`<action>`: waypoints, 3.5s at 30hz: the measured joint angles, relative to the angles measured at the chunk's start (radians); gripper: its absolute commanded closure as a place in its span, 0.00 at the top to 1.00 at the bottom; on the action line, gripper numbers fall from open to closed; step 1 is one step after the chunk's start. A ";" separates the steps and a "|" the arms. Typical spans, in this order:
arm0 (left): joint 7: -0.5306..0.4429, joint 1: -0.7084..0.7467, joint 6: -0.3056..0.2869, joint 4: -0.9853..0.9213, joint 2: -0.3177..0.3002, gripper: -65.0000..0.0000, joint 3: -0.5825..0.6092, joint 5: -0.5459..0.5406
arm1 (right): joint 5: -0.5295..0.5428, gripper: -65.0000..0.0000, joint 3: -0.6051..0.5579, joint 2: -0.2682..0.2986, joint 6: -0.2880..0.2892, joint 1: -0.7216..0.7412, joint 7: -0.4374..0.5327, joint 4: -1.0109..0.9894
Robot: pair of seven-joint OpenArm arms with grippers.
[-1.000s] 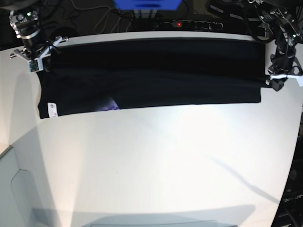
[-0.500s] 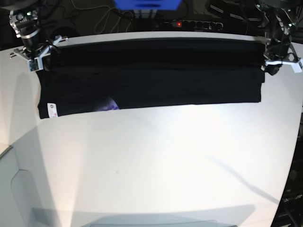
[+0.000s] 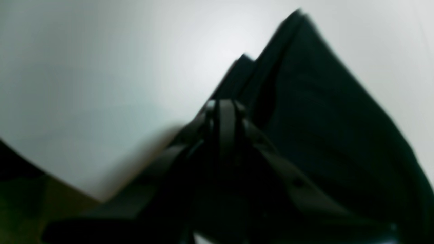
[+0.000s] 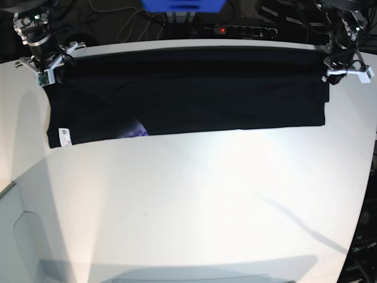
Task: Fold the T-shirt properly
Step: 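Open both grippers and release the folded strip, then move the right gripper down and grasp the strip's end near it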
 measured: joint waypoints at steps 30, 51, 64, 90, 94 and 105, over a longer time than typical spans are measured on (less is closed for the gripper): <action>-0.023 -0.022 0.000 -0.085 0.014 0.00 0.002 -0.005 | 0.051 0.32 0.001 0.040 0.000 0.117 -0.007 -0.103; -0.019 -0.022 0.000 -0.085 0.016 0.01 0.002 -0.006 | 0.052 0.47 0.082 -0.090 0.000 0.147 -0.010 0.046; -0.019 -0.025 0.000 -0.085 0.016 0.36 0.002 -0.006 | 0.050 0.47 -0.096 0.011 0.000 0.147 -0.119 0.010; -0.034 -0.025 0.000 -0.077 0.042 0.36 -0.006 -0.006 | 0.053 0.46 -0.207 0.108 -0.001 0.108 -0.097 -0.184; -0.034 -0.025 0.000 -0.077 0.042 0.36 -0.006 -0.006 | 0.049 0.46 -0.208 0.107 0.000 0.085 -0.111 -0.154; -0.034 -0.025 0.000 -0.077 0.042 0.36 -0.006 -0.006 | 0.047 0.47 -0.253 0.109 0.000 0.080 -0.117 -0.074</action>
